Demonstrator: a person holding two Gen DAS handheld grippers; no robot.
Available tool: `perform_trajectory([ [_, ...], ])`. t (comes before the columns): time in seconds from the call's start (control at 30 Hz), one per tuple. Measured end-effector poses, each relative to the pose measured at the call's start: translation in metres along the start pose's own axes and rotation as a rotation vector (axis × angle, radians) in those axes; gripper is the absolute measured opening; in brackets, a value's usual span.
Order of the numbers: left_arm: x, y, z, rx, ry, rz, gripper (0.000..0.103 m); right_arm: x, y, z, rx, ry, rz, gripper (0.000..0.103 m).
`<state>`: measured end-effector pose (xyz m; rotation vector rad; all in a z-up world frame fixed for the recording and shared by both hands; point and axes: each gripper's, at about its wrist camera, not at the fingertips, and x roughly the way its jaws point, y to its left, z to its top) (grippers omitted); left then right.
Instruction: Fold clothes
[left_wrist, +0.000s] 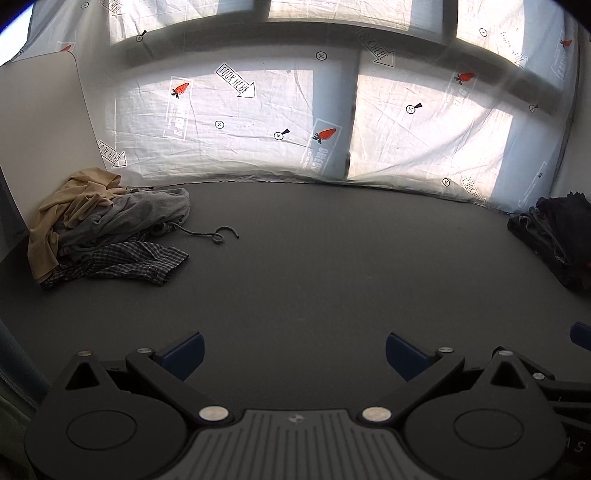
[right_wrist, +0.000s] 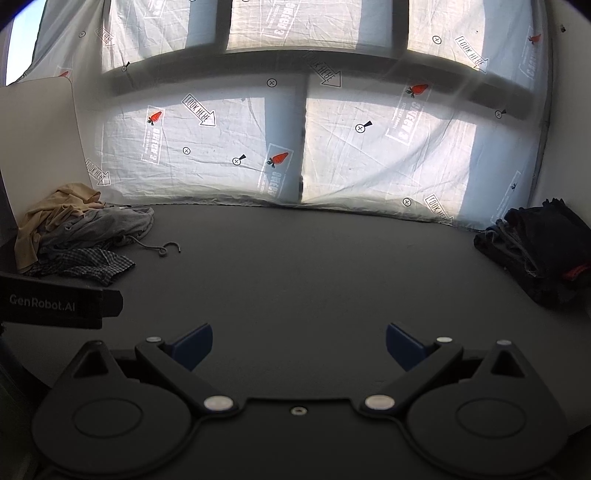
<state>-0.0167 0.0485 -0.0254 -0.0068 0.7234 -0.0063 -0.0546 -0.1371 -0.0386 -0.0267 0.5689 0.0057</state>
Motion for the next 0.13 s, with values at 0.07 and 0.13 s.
perform_trajectory([
  [0.07, -0.0002, 0.0004, -0.0014, -0.001, 0.004, -0.003, 0.103, -0.0013, -0.0008, 0.0001, 0.005, -0.002, -0.002, 0.101],
  [0.13, -0.0006, 0.0007, -0.0021, -0.002, 0.004, -0.005, 0.103, -0.0023, -0.0012, 0.0002, 0.009, -0.006, -0.004, 0.101],
])
